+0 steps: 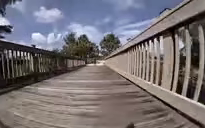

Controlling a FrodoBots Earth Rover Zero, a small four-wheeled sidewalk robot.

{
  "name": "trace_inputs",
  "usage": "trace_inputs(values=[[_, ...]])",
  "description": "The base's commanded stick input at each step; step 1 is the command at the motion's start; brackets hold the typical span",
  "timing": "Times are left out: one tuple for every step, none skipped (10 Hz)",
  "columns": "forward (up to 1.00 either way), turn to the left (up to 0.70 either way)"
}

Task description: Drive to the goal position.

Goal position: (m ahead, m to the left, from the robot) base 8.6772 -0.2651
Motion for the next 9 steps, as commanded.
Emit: trace_inputs(values=[[0.85,0.00],[0.85,0.00],[0.85,0.00],[0.85,0.00],[0.85,0.00],[0.85,0.00],[0.85,0.00],[0.85,0.00],[0.85,0.00]])
